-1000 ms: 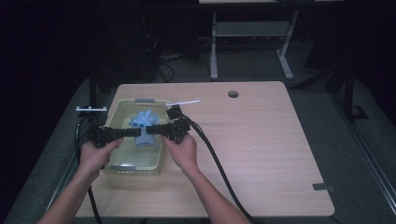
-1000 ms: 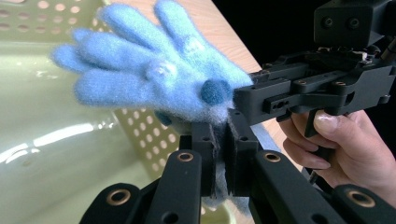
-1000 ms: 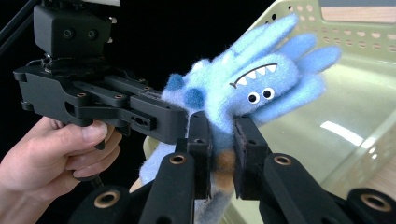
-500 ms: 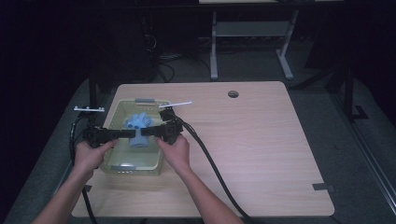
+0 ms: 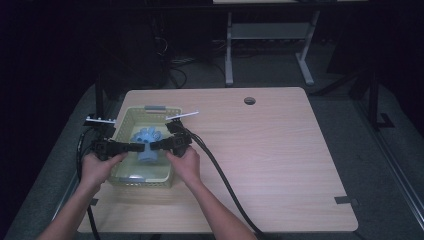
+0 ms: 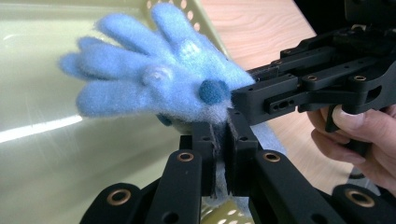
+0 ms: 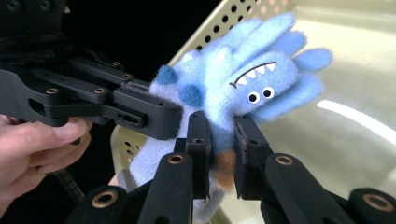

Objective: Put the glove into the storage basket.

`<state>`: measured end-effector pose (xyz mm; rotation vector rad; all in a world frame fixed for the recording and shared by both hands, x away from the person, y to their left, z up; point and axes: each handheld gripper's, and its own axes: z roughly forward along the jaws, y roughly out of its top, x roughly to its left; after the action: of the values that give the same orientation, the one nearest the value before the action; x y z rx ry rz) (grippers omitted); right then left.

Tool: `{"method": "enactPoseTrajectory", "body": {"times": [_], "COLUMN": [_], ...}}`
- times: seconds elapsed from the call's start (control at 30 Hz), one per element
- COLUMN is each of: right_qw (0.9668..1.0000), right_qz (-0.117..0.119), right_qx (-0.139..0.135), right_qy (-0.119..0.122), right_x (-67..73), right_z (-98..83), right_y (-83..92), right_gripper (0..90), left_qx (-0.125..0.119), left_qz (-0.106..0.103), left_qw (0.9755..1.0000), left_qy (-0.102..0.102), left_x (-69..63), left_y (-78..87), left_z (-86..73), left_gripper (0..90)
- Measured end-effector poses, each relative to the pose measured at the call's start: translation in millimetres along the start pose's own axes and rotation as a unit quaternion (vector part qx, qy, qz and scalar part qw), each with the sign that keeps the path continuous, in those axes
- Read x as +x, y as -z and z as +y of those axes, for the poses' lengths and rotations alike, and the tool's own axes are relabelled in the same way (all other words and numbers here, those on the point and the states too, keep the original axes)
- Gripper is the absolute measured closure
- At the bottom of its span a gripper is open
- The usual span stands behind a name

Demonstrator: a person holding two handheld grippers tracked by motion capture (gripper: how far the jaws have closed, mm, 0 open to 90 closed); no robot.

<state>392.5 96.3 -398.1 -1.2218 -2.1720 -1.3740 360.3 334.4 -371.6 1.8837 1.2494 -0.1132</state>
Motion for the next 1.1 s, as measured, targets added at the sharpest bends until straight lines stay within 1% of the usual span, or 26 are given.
{"method": "enactPoseTrajectory", "body": {"times": [0.03,0.1,0.13,0.27,0.33,0.37,0.4,0.43,0.47,0.5,0.53,0.57,0.6,0.67,0.7,0.77,0.83,0.87,0.93,0.97,1.0,1.03,1.07,1.1], "right_qw": [1.0,1.0,1.0,0.9998,0.9997,0.9997,0.9996,0.9996,0.9996,0.9996,0.9996,0.9996,0.9997,0.9997,0.9998,0.9996,0.9997,0.9996,0.9995,0.9995,0.9995,0.9995,0.9995,0.9993], "right_qz": [0.0,-0.003,-0.004,-0.02,-0.025,-0.025,-0.028,-0.027,-0.027,-0.027,-0.029,-0.027,-0.024,-0.023,-0.021,-0.024,-0.023,-0.023,-0.024,-0.025,-0.025,-0.026,-0.026,-0.027], "right_qx": [0.0,0.001,0.002,0.006,0.002,0.004,0.003,0.001,0.0,0.0,-0.001,-0.002,-0.003,0.0,0.0,0.0,-0.001,0.002,0.002,0.001,0.002,0.001,0.0,0.0], "right_qy": [0.0,0.0,0.0,0.004,0.009,0.005,0.008,0.004,0.001,0.001,0.001,0.003,0.008,0.006,0.006,0.012,0.013,0.016,0.018,0.019,0.017,0.019,0.02,0.024], "right_x": [0.0,-1.1,-1.4,-1.9,-2.5,-2.8,-4.0,-4.7,-5.7,-5.7,-6.2,-7.1,-6.4,-5.4,-4.5,-3.8,-4.0,-4.0,-3.1,-2.6,-2.0,-2.0,-1.9,-2.3], "right_z": [0.0,-0.2,-0.1,0.3,-0.1,-0.2,-0.2,-0.3,-0.4,-0.4,-0.5,-0.7,-0.9,-1.0,-1.2,-1.7,-1.8,-1.9,-2.3,-2.4,-2.2,-2.1,-1.9,-1.8], "right_y": [0.0,-1.6,-1.7,0.8,2.6,3.4,4.1,5.0,7.2,7.2,7.8,8.5,8.6,9.1,9.0,8.8,8.9,9.4,10.0,10.4,11.1,11.5,12.3,13.1], "right_gripper": [78.3,78.2,77.9,76.6,76.6,76.0,76.0,76.0,76.0,76.0,75.9,75.9,75.9,75.8,75.5,75.5,75.2,75.2,75.1,74.8,74.7,74.6,74.2,74.2], "left_qx": [0.0,0.005,0.003,0.013,0.017,0.019,0.023,0.023,0.036,0.036,0.042,0.055,0.064,0.074,0.08,0.088,0.098,0.108,0.127,0.133,0.134,0.147,0.152,0.156], "left_qz": [0.0,0.007,0.005,0.01,0.015,0.019,0.022,0.027,0.037,0.037,0.045,0.052,0.057,0.063,0.071,0.079,0.097,0.106,0.118,0.124,0.13,0.135,0.145,0.151], "left_qw": [1.0,1.0,1.0,0.9998,0.9997,0.9996,0.9995,0.9993,0.9986,0.9986,0.998,0.997,0.9962,0.9952,0.9943,0.993,0.9904,0.9884,0.9848,0.9832,0.9822,0.9798,0.9777,0.9761], "left_qy": [0.0,0.001,0.006,0.011,0.012,0.012,0.009,0.013,0.01,0.01,0.011,0.01,0.01,0.011,0.005,0.004,0.004,0.001,0.009,0.013,0.017,0.01,0.011,0.01], "left_x": [0.0,0.2,0.6,1.8,2.2,2.2,2.6,2.2,3.7,3.7,5.5,7.1,8.3,8.3,7.7,6.6,6.7,8.3,12.7,14.3,15.5,17.7,18.1,18.4], "left_y": [0.0,-1.2,-2.4,-7.9,-10.1,-10.9,-11.2,-12.7,-14.5,-14.5,-17.2,-19.7,-22.6,-27.5,-28.9,-31.6,-35.3,-37.0,-40.0,-41.6,-42.8,-41.7,-41.4,-41.0], "left_z": [0.0,0.5,1.1,2.0,2.3,2.3,2.3,2.2,2.4,2.4,2.5,2.7,2.6,2.4,2.6,2.4,1.4,0.9,-0.3,-0.8,-1.4,-1.1,-0.9,-0.6], "left_gripper": [84.5,84.5,84.5,84.5,84.5,84.6,84.6,84.6,84.7,84.7,84.7,84.7,84.6,84.6,84.6,84.6,84.5,84.3,82.6,80.3,77.2,72.9,67.3,60.2]}}
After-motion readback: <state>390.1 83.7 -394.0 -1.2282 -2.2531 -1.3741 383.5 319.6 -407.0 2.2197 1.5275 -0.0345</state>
